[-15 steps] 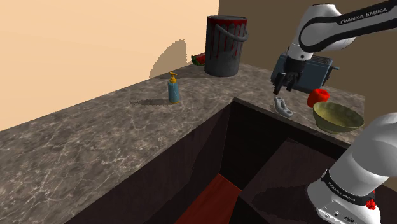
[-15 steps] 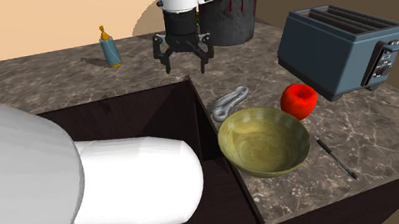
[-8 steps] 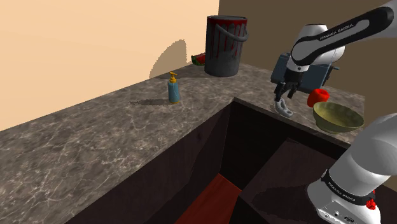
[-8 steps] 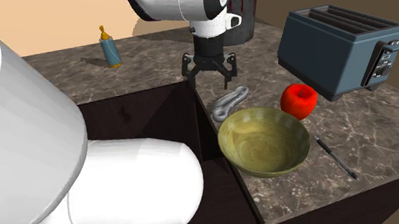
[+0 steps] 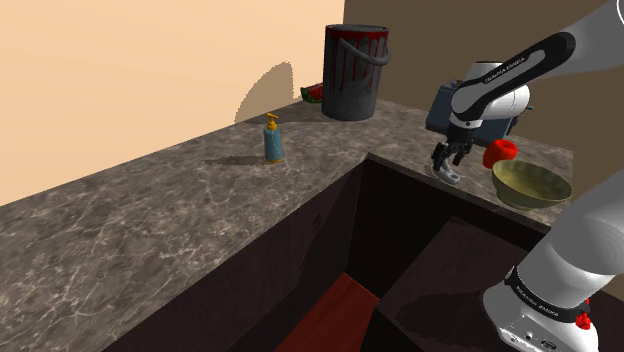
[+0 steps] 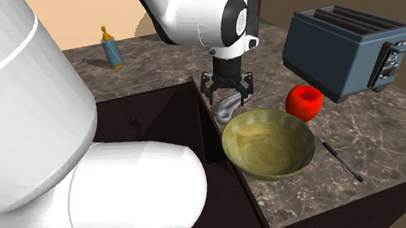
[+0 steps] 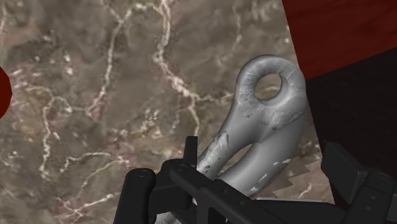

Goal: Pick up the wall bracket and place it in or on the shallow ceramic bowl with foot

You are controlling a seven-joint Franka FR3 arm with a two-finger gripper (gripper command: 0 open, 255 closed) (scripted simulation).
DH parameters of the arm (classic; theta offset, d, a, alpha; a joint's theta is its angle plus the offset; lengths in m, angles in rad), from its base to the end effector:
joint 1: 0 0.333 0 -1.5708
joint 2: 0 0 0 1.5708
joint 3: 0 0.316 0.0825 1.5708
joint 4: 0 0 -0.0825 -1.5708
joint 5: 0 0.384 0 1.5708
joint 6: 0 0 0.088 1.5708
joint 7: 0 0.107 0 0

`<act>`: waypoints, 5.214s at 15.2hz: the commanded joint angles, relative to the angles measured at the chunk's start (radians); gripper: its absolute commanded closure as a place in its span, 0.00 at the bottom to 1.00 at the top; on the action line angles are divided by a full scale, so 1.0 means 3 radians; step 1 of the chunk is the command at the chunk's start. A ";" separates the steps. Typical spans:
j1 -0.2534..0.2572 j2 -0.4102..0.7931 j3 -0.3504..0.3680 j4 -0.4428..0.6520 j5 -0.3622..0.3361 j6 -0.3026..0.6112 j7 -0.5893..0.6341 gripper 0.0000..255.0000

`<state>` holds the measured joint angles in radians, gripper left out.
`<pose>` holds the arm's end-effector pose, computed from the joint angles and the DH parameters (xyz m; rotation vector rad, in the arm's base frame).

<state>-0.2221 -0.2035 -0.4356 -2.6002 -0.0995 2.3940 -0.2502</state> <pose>0.3390 -0.2570 0.3177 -3.0760 0.5044 0.0128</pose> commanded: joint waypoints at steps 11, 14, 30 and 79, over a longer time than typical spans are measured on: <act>0.0026 0.0158 -0.0025 -0.0052 0.0072 0.0203 -0.0053 1.00; 0.0026 0.0158 -0.0025 -0.0052 0.0072 0.0203 -0.0053 1.00; -0.0027 -0.0235 0.0053 0.0112 -0.0081 -0.0335 0.0078 1.00; -0.1190 -0.2896 -0.0271 -0.0800 -0.1155 -0.2035 -0.0528 1.00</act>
<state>-0.5765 -1.0725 -0.5117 -2.8265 -0.4400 1.7693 -0.4104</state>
